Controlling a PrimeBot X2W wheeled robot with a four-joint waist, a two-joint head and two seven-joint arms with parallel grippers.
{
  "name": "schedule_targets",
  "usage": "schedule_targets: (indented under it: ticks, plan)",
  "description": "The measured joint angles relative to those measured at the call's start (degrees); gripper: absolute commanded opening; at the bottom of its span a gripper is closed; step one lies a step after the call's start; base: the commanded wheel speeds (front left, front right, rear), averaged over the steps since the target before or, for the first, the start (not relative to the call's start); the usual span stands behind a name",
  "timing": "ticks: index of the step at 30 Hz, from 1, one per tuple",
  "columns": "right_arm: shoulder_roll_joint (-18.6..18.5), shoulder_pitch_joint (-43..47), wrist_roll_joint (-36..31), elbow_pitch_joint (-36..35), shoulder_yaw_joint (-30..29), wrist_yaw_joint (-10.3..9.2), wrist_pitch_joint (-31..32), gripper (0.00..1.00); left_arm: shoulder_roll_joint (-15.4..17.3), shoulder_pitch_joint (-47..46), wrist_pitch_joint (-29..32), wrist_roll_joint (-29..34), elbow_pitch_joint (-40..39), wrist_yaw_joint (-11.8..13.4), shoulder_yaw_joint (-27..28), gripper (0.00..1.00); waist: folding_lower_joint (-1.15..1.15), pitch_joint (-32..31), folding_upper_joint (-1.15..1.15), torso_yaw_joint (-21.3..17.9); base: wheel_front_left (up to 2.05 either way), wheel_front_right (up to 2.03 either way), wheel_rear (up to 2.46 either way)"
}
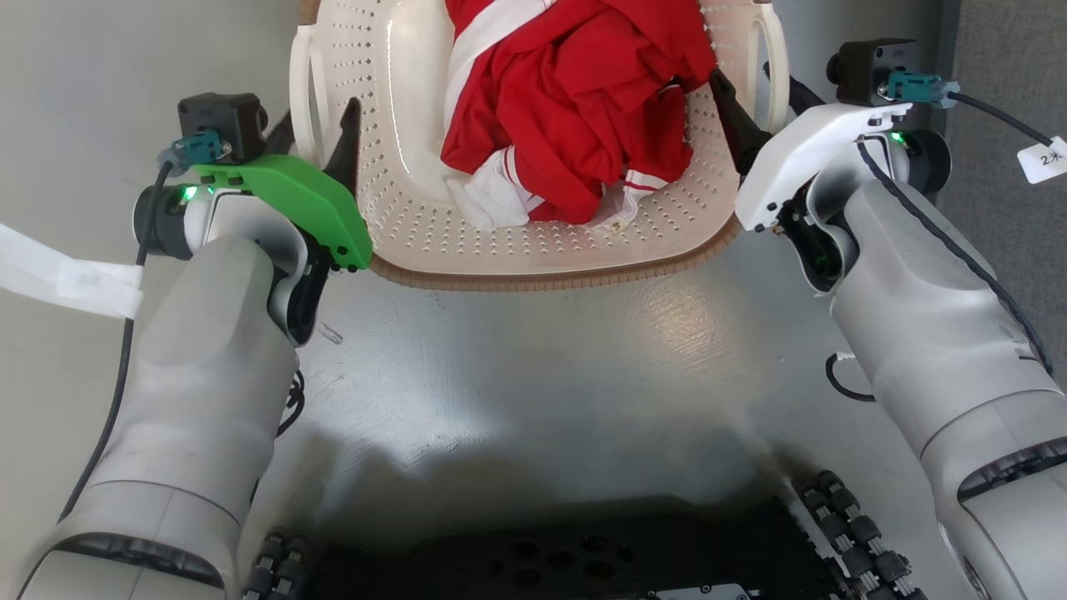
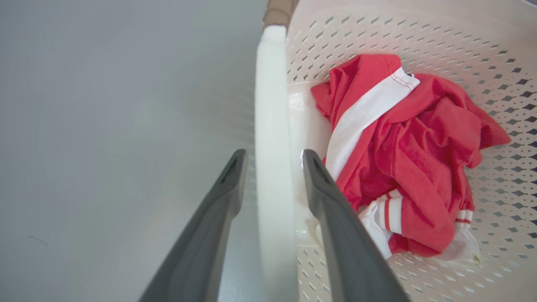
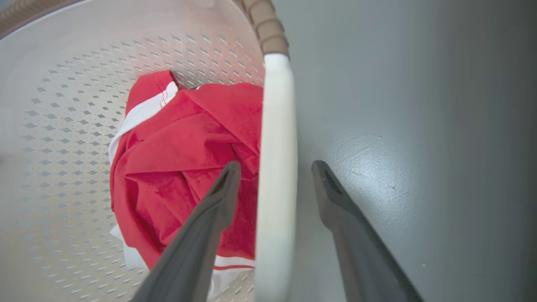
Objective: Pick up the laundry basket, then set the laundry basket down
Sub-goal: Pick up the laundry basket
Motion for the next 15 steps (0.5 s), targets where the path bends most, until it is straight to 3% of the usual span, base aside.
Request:
schedule_targets:
  ticks: [1,15]
  plan:
    - [0.0,-0.1,0.1,0.1,0.2,0.00,-0.1,0.00,0.0,0.0,0.0,-0.3,0.2,0.0,-0.3,0.00,0.00,0.0,0.00,0.0,0.00,0.00,0.00]
    - [0.0,0.0,4.0,1.2,4.6,-0.13,-1.2,0.00,0.0,-0.6,-0.2,-4.4,2.9,0.0,-3.7,0.00,0.00,-2.3,0.00,0.1,0.00,0.00,0.00]
